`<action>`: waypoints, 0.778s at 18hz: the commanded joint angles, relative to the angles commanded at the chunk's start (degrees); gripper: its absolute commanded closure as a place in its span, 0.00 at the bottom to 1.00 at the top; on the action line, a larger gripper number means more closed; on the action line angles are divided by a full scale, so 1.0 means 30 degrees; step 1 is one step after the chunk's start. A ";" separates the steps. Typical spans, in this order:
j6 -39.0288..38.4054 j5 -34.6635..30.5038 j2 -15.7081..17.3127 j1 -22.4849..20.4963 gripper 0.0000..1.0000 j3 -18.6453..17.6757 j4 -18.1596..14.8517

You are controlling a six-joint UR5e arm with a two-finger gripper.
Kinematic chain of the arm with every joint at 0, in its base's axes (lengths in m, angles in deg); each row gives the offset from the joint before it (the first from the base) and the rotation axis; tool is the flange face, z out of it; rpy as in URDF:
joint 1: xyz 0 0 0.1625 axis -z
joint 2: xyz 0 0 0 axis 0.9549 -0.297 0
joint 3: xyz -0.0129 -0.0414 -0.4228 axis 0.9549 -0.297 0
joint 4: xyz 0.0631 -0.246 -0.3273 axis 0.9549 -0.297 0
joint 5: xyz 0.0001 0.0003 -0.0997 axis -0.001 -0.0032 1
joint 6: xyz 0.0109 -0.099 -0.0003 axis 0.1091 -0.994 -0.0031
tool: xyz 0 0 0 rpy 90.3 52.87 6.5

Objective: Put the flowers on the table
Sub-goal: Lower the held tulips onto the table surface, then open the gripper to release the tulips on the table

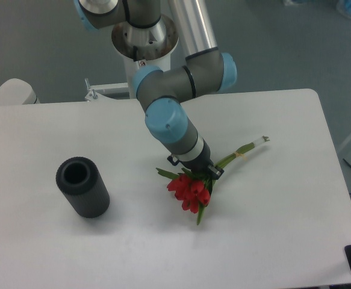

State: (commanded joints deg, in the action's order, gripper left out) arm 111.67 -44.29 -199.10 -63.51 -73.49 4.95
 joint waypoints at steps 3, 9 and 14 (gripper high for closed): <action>-0.0090 0.0409 -0.0176 0.0000 0.82 0.0059 0.0058; 0.0114 0.0499 -0.0469 -0.0058 0.37 0.0759 0.0263; 0.0174 0.1287 0.0057 -0.0292 0.00 0.2077 0.0234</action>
State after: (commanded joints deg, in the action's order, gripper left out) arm 112.19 -40.43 -198.93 -64.39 -67.26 5.65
